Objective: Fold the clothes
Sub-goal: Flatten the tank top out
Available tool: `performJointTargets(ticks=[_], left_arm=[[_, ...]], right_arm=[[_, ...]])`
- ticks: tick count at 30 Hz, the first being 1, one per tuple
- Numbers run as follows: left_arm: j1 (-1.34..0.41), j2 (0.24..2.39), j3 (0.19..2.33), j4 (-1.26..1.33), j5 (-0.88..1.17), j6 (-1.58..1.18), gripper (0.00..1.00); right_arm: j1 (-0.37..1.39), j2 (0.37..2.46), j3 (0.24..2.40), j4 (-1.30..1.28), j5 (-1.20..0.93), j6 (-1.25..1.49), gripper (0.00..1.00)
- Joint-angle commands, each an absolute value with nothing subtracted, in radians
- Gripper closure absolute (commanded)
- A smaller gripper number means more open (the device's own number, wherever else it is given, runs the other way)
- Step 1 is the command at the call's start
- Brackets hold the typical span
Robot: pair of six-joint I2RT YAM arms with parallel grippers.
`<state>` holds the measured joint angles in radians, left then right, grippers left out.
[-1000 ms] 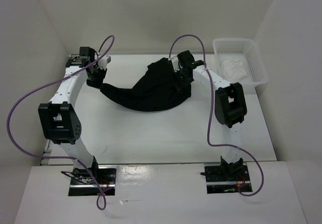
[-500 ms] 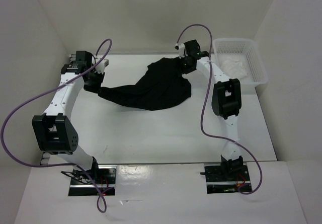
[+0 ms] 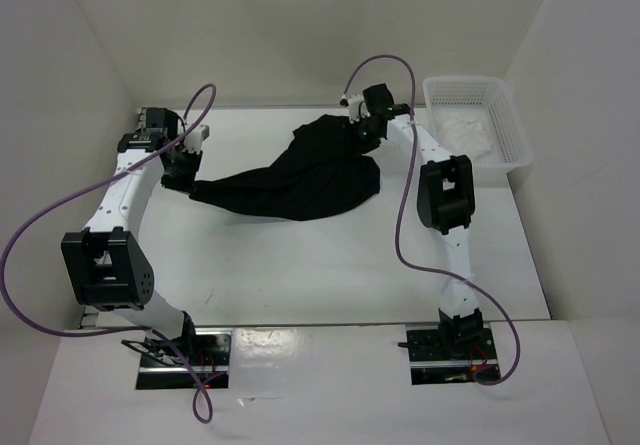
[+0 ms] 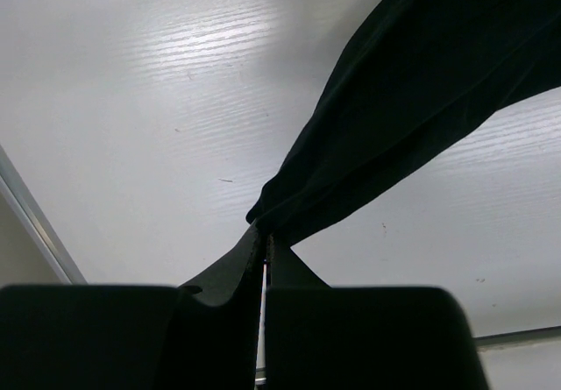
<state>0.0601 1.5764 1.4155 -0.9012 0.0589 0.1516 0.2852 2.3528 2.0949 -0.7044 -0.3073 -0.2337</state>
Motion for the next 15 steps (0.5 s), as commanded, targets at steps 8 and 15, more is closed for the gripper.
performJointTargets(ticks=[8,15], left_arm=[[0.066,1.569,1.413,-0.878,0.051,0.141,1.0],[0.066,1.578,1.404,-0.858,0.06,0.141,1.0]], right_arm=[[0.322,2.169,1.911,-0.695,-0.31,-0.284,0.93],[0.36,1.961,1.882,-0.808,-0.321,-0.382,0.93]])
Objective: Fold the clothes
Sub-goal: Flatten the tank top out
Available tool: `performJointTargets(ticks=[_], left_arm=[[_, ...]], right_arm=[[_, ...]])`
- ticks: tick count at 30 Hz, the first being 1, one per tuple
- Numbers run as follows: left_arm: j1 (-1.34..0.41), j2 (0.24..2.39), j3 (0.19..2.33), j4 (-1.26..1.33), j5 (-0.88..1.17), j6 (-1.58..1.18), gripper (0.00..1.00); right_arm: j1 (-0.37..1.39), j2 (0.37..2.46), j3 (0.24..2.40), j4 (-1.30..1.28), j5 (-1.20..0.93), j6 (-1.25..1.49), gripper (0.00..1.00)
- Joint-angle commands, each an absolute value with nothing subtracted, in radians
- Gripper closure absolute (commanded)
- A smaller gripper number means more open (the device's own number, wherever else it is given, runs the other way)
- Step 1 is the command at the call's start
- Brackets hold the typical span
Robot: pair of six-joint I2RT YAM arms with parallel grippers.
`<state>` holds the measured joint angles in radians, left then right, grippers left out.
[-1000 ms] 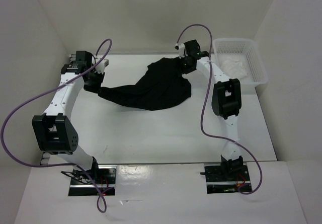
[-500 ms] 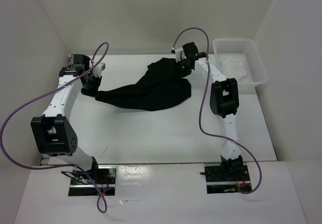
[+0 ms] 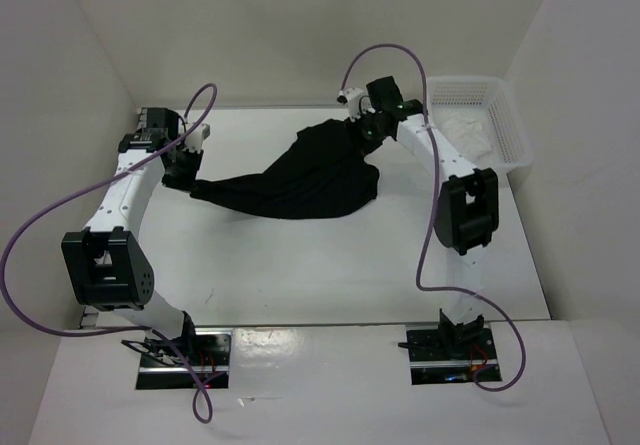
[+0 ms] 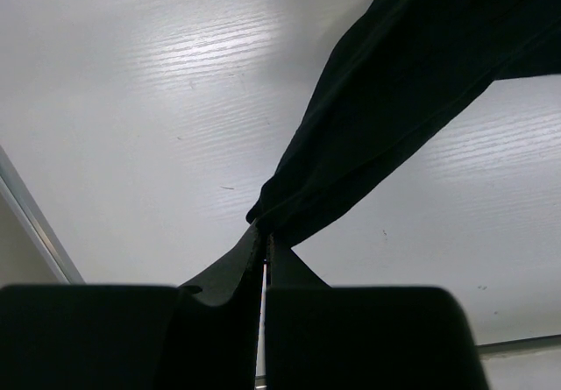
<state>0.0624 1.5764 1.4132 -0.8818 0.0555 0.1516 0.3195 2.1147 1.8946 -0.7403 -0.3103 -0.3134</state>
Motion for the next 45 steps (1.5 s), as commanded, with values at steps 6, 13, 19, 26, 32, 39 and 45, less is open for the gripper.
performJointTargets(ticks=[6,13,19,26,32,39,45], left_arm=[[0.075,1.598,1.404,-0.857,0.069,0.141,1.0],[0.075,1.598,1.404,-0.857,0.078,0.15,1.0],[0.075,1.588,1.404,-0.857,0.058,0.15,1.0],[0.075,1.566,1.394,-0.857,0.058,0.141,1.0],[0.075,1.548,1.365,-0.857,0.048,0.141,1.0],[0.084,1.528,1.345,-0.857,0.029,0.141,1.0],[0.103,1.506,1.327,-0.848,0.029,0.141,1.0]], right_arm=[[0.488,1.894,1.747,-0.9,-0.285,-0.485,0.91],[0.571,2.012,1.697,-1.141,-0.261,-0.629,0.58],[0.508,2.013,1.79,-1.071,-0.287,-0.589,0.39],[0.449,1.979,1.806,-0.753,-0.169,-0.416,0.34],[0.388,2.103,1.799,-0.601,-0.074,-0.341,0.34],[0.304,2.263,1.979,-0.577,-0.029,-0.27,0.34],[0.282,2.374,2.142,-0.588,0.0,-0.269,0.34]])
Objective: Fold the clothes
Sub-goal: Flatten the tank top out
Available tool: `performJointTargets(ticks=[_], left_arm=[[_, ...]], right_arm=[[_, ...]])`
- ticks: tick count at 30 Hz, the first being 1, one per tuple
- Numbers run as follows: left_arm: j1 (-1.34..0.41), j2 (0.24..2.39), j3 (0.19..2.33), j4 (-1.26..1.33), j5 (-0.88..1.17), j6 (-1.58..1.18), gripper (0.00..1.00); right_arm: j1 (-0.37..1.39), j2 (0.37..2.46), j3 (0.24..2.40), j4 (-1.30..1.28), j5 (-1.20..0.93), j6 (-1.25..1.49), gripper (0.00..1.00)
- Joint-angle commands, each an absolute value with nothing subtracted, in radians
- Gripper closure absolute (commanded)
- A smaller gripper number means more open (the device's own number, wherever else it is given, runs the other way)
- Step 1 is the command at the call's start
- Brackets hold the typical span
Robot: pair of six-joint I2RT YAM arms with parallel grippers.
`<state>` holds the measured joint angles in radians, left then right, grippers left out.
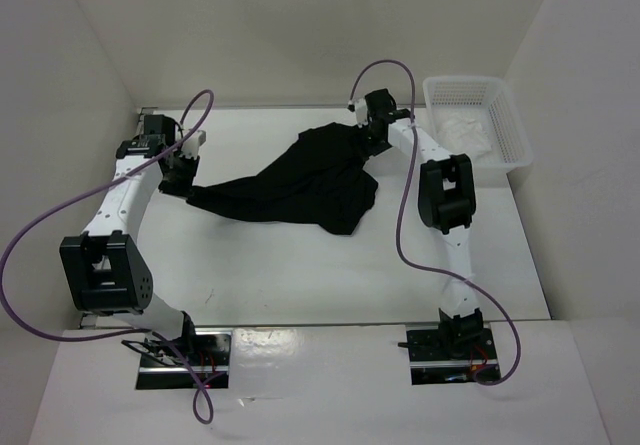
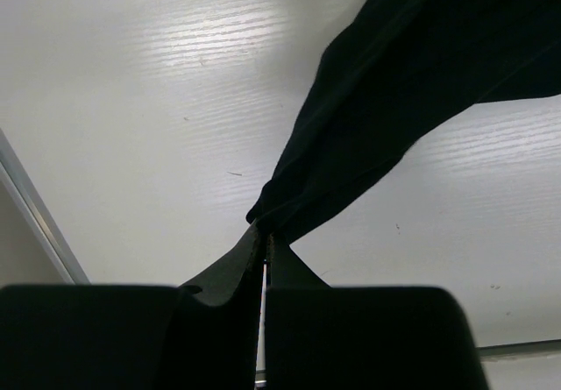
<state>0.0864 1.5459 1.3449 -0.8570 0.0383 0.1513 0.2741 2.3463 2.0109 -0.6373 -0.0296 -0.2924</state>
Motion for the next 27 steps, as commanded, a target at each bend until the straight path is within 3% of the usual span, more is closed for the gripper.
performJointTargets(ticks=[1,7,14,27], left_arm=[[0.103,1.506,1.327,-0.848,0.029,0.141,1.0],[0.123,1.486,1.316,-0.848,0.029,0.141,1.0],[0.132,1.477,1.307,-0.839,0.02,0.141,1.0],[0.152,1.477,1.307,-0.839,0.011,0.15,1.0]], right_arm=[[0.282,2.39,2.192,-0.616,0.0,-0.268,0.34],[0.262,2.485,2.325,-0.666,0.0,-0.268,0.34],[0.198,2.626,2.67,-0.82,-0.098,-0.236,0.34],[0.198,2.73,2.729,-0.825,-0.081,-0.236,0.34]])
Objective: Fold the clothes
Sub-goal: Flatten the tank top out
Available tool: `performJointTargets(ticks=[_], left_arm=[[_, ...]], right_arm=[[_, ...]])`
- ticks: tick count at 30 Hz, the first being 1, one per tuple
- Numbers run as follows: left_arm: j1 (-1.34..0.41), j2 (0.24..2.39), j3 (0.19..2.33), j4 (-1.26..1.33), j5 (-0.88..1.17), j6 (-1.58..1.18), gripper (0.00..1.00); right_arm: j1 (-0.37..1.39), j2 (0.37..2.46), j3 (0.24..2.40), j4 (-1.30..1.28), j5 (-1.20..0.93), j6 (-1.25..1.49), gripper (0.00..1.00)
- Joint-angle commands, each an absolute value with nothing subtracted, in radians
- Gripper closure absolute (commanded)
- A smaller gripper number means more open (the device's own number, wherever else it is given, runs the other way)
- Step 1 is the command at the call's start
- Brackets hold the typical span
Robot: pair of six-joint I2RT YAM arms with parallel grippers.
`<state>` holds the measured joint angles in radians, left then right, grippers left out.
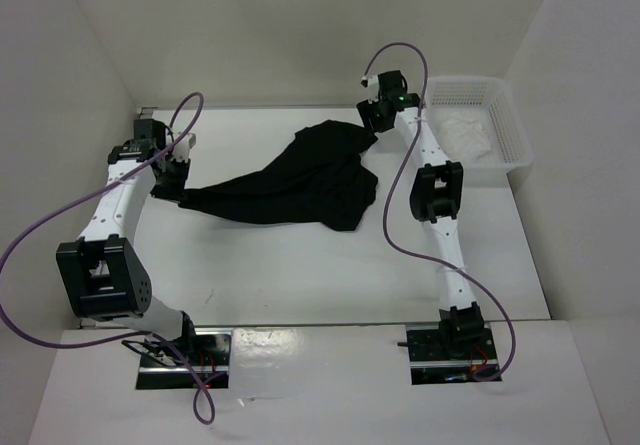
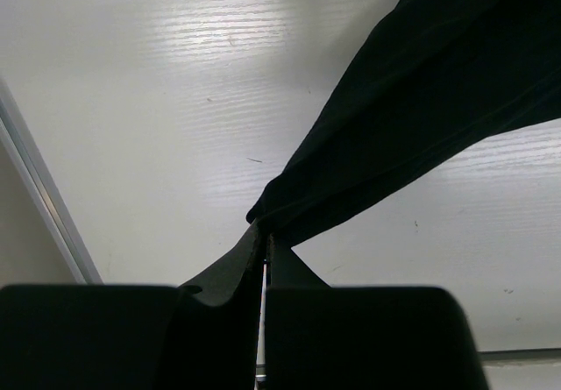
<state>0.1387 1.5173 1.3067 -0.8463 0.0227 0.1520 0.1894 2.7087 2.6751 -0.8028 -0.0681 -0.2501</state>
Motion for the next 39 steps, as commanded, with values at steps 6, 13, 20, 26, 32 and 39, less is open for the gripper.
performJointTargets(ticks=[6,13,20,26,32,39], left_arm=[[0.152,1.468,1.298,-0.839,0.011,0.15,1.0],[0.161,1.468,1.289,-0.839,0.011,0.15,1.0],[0.161,1.468,1.289,-0.839,0.011,0.15,1.0],[0.161,1.468,1.279,-0.839,0.002,0.16,1.0],[0.161,1.468,1.279,-0.839,0.002,0.16,1.0],[0.161,1.459,1.321,-0.839,-0.011,0.169,1.0]], right_arm=[[0.198,2.761,2.749,-0.834,-0.081,-0.245,0.34],[0.198,2.77,2.749,-0.834,-0.091,-0.245,0.34],[0.216,2.789,2.749,-0.854,-0.091,-0.264,0.36],[0.236,2.807,2.749,-0.883,-0.091,-0.264,0.41],[0.255,2.827,2.769,-0.905,-0.1,-0.273,0.66],[0.278,2.745,2.813,-0.934,-0.091,-0.282,1.0]])
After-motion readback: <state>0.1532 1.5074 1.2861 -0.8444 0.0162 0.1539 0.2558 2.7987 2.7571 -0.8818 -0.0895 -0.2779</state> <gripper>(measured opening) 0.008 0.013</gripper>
